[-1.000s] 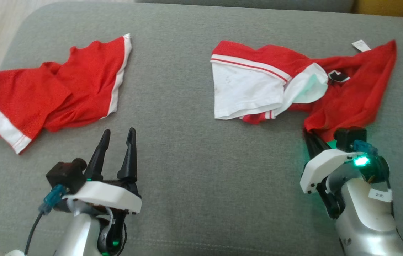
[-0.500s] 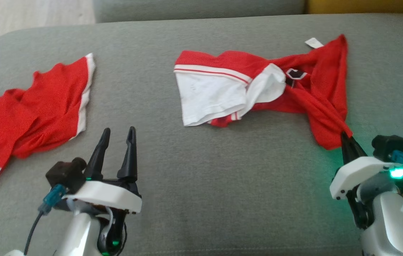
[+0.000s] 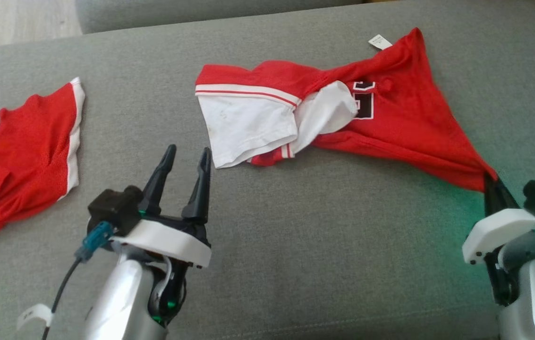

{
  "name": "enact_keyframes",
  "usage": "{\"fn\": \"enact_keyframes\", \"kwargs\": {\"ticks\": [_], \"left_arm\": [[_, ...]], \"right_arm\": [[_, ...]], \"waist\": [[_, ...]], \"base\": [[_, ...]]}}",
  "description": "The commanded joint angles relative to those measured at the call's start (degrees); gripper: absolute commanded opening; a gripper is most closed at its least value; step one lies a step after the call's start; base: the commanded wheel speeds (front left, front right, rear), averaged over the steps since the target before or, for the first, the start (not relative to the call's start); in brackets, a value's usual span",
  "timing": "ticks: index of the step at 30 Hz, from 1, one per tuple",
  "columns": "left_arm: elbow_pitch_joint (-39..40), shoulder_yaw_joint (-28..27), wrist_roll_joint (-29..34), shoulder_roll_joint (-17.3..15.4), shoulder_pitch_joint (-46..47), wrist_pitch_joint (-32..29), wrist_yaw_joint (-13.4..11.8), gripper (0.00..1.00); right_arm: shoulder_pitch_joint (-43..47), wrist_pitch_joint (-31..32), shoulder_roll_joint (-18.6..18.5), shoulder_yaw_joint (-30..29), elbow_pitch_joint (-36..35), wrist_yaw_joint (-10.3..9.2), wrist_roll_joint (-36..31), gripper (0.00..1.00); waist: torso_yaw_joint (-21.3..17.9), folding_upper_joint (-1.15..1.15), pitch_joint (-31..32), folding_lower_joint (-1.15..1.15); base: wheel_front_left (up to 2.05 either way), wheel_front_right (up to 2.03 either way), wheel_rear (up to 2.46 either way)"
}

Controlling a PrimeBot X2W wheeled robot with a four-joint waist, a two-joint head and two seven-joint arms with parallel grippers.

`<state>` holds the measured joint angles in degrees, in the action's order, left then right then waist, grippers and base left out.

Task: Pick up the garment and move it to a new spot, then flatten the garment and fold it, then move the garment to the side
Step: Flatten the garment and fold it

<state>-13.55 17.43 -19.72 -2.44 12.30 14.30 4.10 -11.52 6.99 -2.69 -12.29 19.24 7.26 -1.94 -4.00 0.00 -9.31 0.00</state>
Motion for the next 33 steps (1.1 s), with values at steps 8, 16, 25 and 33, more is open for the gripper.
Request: {"fn": "enact_keyframes", "kwargs": {"ticks": [8, 16, 25, 33], "left_arm": [[0.9, 1.3, 1.2, -0.4, 3.9, 0.7, 1.0, 1.0], [-4.0, 9.1, 2.6, -0.4, 11.1, 0.6, 2.4, 1.0], [-13.8, 17.6, 5.7, -0.4, 23.9, -2.7, 1.3, 1.0], [-21.5, 22.7, 6.4, -0.4, 32.1, -2.5, -0.2, 1.0]], "right_arm": [[-2.1, -0.5, -0.2, 5.3, -1.4, 0.23, 1.4, 0.0], [-3.4, -1.0, -0.2, 8.9, -1.4, 0.23, 2.3, 0.0], [-6.3, -1.7, -0.2, 14.3, -0.6, 0.23, 4.2, 0.0], [-9.1, -2.9, -0.2, 18.9, 0.6, 0.23, 7.1, 0.0]], "waist": [[-1.6, 0.0, -1.4, 0.0], [-3.7, 0.0, -3.9, 0.0], [-7.7, 0.0, -7.3, 0.0], [-10.6, 0.0, -10.3, 0.0]], "base": [[0.0, 0.0, 0.0], [0.0, 0.0, 0.0], [0.0, 0.0, 0.0], [0.0, 0.0, 0.0]]}}
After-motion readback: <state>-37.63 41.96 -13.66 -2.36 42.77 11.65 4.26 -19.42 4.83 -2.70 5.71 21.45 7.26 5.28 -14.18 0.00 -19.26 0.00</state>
